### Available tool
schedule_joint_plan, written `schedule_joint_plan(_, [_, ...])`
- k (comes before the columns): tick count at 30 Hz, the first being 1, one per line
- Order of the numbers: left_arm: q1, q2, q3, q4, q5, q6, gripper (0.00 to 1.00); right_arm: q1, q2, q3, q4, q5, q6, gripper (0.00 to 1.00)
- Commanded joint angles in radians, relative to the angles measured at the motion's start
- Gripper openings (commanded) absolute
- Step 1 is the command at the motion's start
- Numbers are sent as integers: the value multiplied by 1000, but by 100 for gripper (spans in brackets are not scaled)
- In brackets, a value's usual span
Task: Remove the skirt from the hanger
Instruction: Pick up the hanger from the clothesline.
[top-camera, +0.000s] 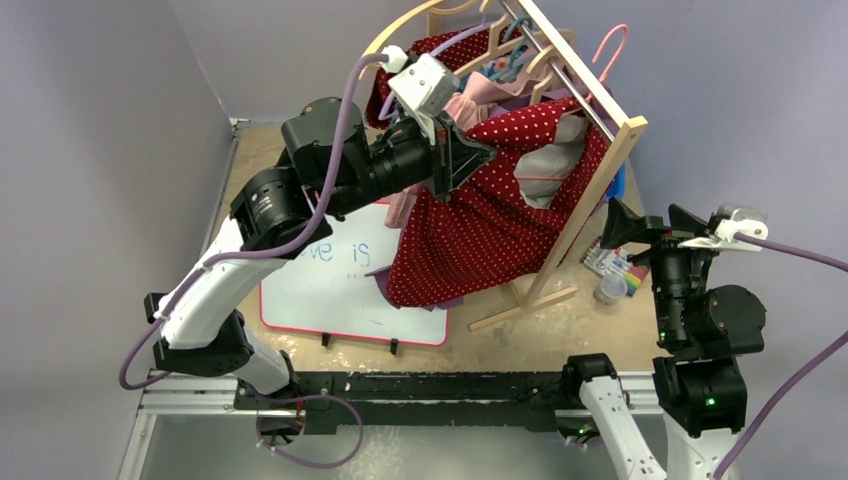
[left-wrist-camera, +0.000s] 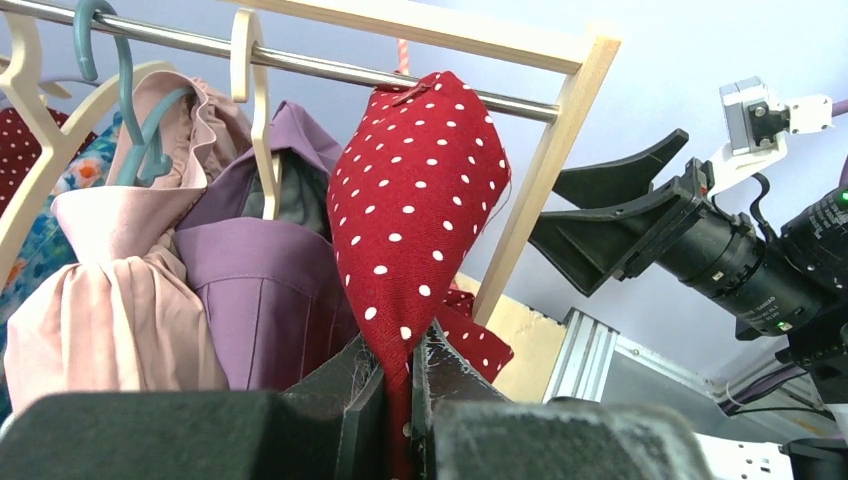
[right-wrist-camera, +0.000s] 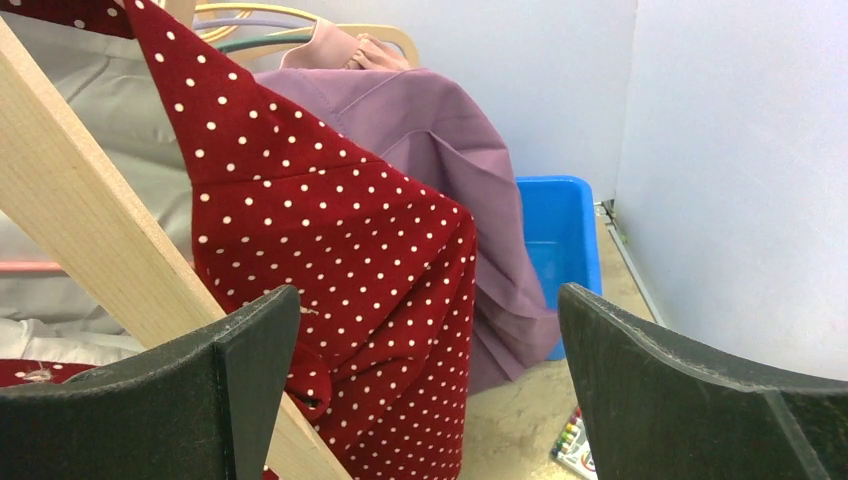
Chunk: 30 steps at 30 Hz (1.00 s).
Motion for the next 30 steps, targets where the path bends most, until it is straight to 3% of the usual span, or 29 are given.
schedule_joint_plan(1, [-2,14,31,145,-16,17,0,-5,2,13,44,-21,11,99])
schedule_joint_plan(10, [0,57,-116,208,-50,-16,0,-5,-5,20,20,73,32,99])
schedule_joint_plan(13, [-1,11,-271,320,-37,-36,0,-5,-11,20,-34,192,109,99])
schedule_joint_plan(19, [-1,-100,-538,485,4,-77,0,-3,117,50,-66,254,106,99])
schedule_joint_plan(30, [0,-227,-766,606,-69,-140,0,-7,361,118,35,12,190,99])
